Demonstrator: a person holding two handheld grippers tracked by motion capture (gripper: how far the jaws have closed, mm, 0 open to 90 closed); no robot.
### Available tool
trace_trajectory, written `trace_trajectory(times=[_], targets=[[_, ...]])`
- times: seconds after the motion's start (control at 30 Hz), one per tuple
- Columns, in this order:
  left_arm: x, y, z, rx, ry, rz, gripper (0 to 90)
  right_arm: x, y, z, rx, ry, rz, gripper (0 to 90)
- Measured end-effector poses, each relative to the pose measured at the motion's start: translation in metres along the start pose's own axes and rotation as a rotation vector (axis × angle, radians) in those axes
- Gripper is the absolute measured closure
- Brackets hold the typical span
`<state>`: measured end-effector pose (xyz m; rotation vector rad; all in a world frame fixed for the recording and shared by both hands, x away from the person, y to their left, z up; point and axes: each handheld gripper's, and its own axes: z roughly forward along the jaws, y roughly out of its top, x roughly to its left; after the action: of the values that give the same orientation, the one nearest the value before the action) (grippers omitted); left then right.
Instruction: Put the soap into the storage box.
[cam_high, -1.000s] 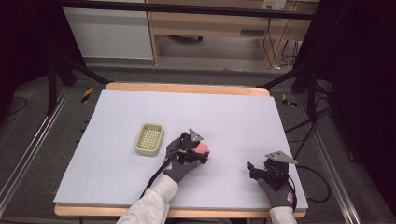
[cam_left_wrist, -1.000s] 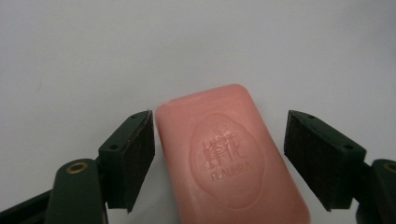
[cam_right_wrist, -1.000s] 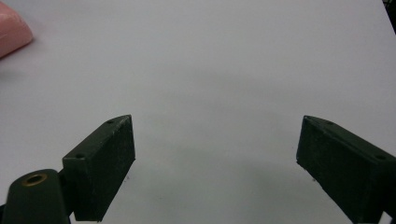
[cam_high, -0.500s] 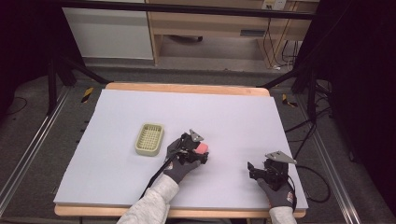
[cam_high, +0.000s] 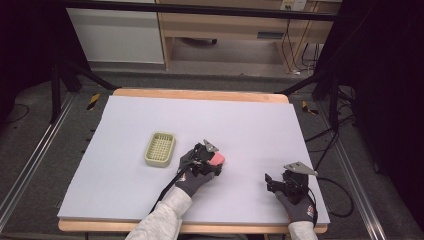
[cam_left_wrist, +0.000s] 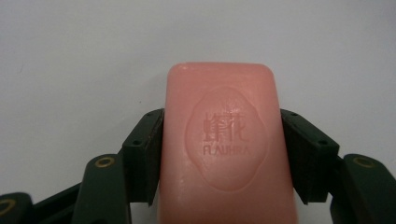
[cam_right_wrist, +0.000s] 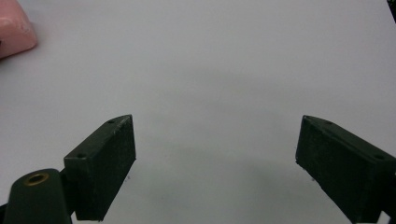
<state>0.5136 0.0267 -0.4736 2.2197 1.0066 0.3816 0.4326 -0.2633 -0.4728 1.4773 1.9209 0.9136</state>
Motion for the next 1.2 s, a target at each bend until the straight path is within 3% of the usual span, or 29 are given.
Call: trace_trajectory(times=[0.57,1.2], targets=[[0.0,0.0,-0.006,0.001,-0.007,0.019,36.9,0.0,0.0,0.0,0.002,0.003,-0.005,12.6],[0.004,0.001,-0.042,-0.039,-0.023,0.021,36.9,0.001,0.0,0.0,0.003,-0.002,-0.007,12.6]])
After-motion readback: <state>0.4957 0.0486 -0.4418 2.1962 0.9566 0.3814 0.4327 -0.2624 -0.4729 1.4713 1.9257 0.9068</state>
